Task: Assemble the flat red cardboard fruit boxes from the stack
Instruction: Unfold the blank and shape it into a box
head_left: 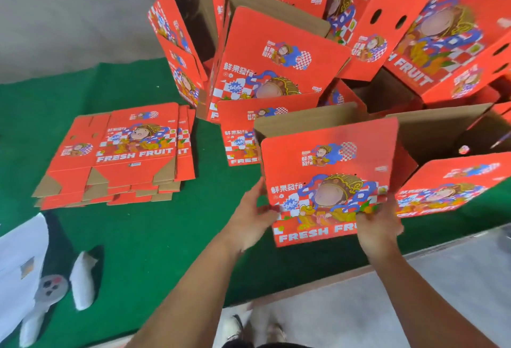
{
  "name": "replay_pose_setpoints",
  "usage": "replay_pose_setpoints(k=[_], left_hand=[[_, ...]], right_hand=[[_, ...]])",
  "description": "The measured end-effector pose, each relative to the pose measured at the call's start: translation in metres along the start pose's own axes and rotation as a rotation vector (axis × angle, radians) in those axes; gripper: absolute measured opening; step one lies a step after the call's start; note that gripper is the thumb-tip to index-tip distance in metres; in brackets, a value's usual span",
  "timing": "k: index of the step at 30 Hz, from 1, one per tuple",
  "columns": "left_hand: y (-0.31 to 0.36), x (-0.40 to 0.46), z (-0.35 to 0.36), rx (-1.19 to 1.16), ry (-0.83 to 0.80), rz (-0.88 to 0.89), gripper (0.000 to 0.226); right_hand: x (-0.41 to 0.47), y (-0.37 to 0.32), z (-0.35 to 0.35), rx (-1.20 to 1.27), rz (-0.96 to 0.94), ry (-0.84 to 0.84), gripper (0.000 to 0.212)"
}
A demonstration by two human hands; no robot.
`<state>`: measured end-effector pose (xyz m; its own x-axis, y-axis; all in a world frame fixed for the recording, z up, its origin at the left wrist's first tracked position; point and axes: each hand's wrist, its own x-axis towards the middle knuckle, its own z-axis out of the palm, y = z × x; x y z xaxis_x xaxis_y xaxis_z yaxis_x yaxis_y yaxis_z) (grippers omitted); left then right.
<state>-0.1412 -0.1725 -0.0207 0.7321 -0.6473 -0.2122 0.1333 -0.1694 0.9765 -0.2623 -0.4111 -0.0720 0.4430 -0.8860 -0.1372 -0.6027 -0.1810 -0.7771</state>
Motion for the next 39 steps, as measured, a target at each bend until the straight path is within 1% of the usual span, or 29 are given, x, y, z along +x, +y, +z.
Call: replay_pose_setpoints(k=[1, 2, 3, 4, 6, 7, 8, 9, 10, 11, 13, 15, 17, 18, 20, 22, 24, 26, 28, 30, 31, 32, 33, 34, 36, 37, 38, 39], left_hand=[[0.004, 0.01, 0.006, 0.003, -0.005, -0.013, 0.064], [0.006, 0.02, 0.012, 0.015, 0.025, -0.038, 0.058], [0.007, 0.028, 0.019, 0.012, 0.076, -0.066, 0.051], [0.008, 0.034, 0.025, 0.046, 0.123, -0.109, 0.051], [0.003, 0.039, 0.034, 0.185, 0.142, -0.207, 0.068], [0.003, 0.039, 0.036, 0.226, 0.122, -0.241, 0.083], [0.003, 0.038, 0.037, 0.235, 0.095, -0.269, 0.105], [0.002, 0.037, 0.036, 0.226, 0.099, -0.27, 0.127], [0.001, 0.036, 0.034, 0.24, 0.137, -0.236, 0.138], [0.001, 0.036, 0.033, 0.245, 0.17, -0.167, 0.14], [0.002, 0.04, 0.037, 0.189, 0.148, -0.05, 0.134], [0.003, 0.04, 0.047, 0.088, 0.105, 0.001, 0.119], [0.001, 0.034, 0.054, 0.086, 0.156, 0.025, 0.101], [0.0, 0.029, 0.056, 0.114, 0.191, 0.041, 0.093], [-0.003, 0.021, 0.057, 0.165, 0.228, 0.079, 0.082], [-0.002, 0.014, 0.057, 0.226, 0.222, 0.1, 0.077], [-0.001, 0.009, 0.057, 0.258, 0.196, 0.104, 0.075], [-0.005, 0.007, 0.055, 0.262, 0.17, 0.119, 0.074], [-0.009, 0.005, 0.053, 0.242, 0.157, 0.112, 0.072], [-0.014, 0.004, 0.05, 0.21, 0.164, 0.097, 0.067], [-0.016, 0.004, 0.048, 0.189, 0.176, 0.088, 0.064], [-0.016, 0.006, 0.046, 0.167, 0.189, 0.072, 0.063], [-0.015, 0.008, 0.044, 0.157, 0.205, 0.057, 0.065], [-0.013, 0.011, 0.041, 0.162, 0.219, 0.054, 0.067], [-0.01, 0.017, 0.033, 0.181, 0.233, 0.063, 0.064], [-0.009, 0.02, 0.03, 0.175, 0.235, 0.062, 0.063], [-0.007, 0.021, 0.026, 0.154, 0.239, 0.048, 0.064], [-0.006, 0.022, 0.023, 0.115, 0.248, 0.026, 0.064]], right_hand=[[0.001, -0.003, 0.002, -0.074, 0.041, 0.051, 0.09], [-0.002, -0.009, 0.006, -0.075, 0.097, 0.054, 0.107], [-0.01, -0.014, 0.012, -0.03, 0.136, 0.024, 0.121], [-0.021, -0.018, 0.022, 0.03, 0.148, -0.035, 0.131], [-0.042, -0.017, 0.044, 0.098, 0.12, -0.199, 0.145], [-0.049, -0.015, 0.053, 0.122, 0.11, -0.264, 0.151], [-0.053, -0.013, 0.061, 0.149, 0.119, -0.297, 0.153], [-0.055, -0.012, 0.065, 0.18, 0.141, -0.308, 0.153], [-0.056, -0.012, 0.067, 0.205, 0.156, -0.313, 0.151], [-0.056, -0.012, 0.068, 0.231, 0.161, -0.318, 0.151], [-0.056, -0.01, 0.07, 0.343, 0.138, -0.334, 0.15], [-0.058, -0.011, 0.074, 0.485, 0.092, -0.398, 0.144], [-0.062, -0.013, 0.081, 0.604, 0.039, -0.458, 0.14], [-0.065, -0.014, 0.085, 0.647, 0.007, -0.44, 0.141], [-0.071, -0.013, 0.09, 0.68, -0.06, -0.332, 0.15], [-0.074, -0.008, 0.092, 0.704, -0.102, -0.235, 0.155], [-0.073, -0.002, 0.092, 0.746, -0.114, -0.163, 0.153], [-0.074, 0.0, 0.092, 0.698, -0.125, -0.094, 0.154], [-0.08, 0.001, 0.097, 0.621, -0.124, -0.076, 0.158], [-0.086, 0.001, 0.102, 0.658, -0.009, -0.143, 0.158], [-0.087, 0.002, 0.103, 0.671, 0.036, -0.18, 0.153], [-0.084, 0.005, 0.1, 0.672, 0.08, -0.197, 0.14], [-0.078, 0.009, 0.095, 0.699, 0.16, -0.2, 0.124], [-0.068, 0.012, 0.089, 0.752, 0.286, -0.21, 0.106], [-0.045, 0.016, 0.074, 0.925, 0.588, -0.268, 0.063], [-0.036, 0.015, 0.069, 0.988, 0.679, -0.288, 0.041], [-0.028, 0.015, 0.063, 1.025, 0.74, -0.287, 0.023], [-0.02, 0.016, 0.059, 1.049, 0.779, -0.27, 0.015]])
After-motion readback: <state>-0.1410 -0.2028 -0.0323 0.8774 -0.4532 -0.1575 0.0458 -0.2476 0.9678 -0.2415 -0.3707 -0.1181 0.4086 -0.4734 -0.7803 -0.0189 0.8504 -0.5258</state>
